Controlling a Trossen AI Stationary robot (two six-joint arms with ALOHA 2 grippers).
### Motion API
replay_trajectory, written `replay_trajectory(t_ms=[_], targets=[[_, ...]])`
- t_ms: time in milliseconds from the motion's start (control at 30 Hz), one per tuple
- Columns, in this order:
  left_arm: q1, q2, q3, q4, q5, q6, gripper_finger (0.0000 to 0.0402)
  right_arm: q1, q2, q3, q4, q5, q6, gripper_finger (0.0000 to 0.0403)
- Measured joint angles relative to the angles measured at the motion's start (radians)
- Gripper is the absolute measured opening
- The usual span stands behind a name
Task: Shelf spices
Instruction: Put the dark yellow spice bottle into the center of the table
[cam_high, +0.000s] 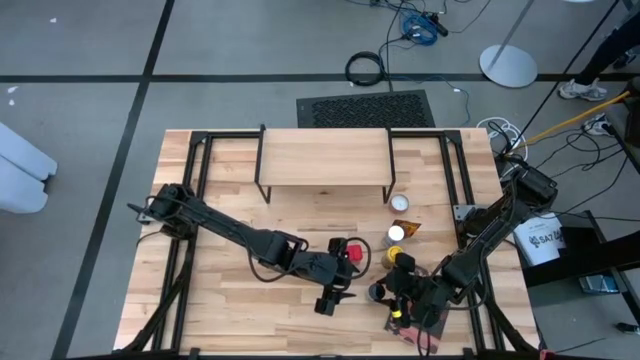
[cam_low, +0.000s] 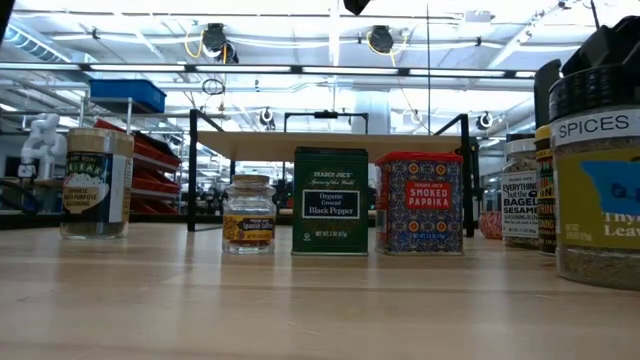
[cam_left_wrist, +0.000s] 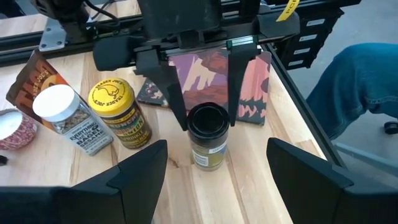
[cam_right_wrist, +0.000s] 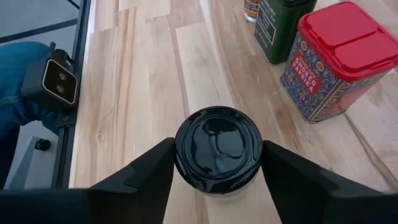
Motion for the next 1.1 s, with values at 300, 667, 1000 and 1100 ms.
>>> replay_trajectory(t_ms=[300, 667, 1000, 1100], targets=[[0.000, 0.000, 0.000, 0.000, 0.000, 0.001, 0.0283, -0.002, 0.000, 0.001, 0.003, -0.003, -0.002, 0.0196], [0.000, 0.000, 0.000, -0.001, 0.000, 0.002, 0.0283, -0.002, 0.001, 0.001, 0.003, 0.019, -0.007, 0.0196], [0.000, 0.000, 0.000, -0.004, 0.000, 0.001, 0.0283, -0.033, 0.001, 0.000, -0.004, 0.047, 0.001, 0.0196], [0.000, 0.000, 0.000, -0.008, 0.000, 0.001, 0.0283, -0.050, 0.001, 0.000, -0.012, 0.042, 0.002, 0.0196]])
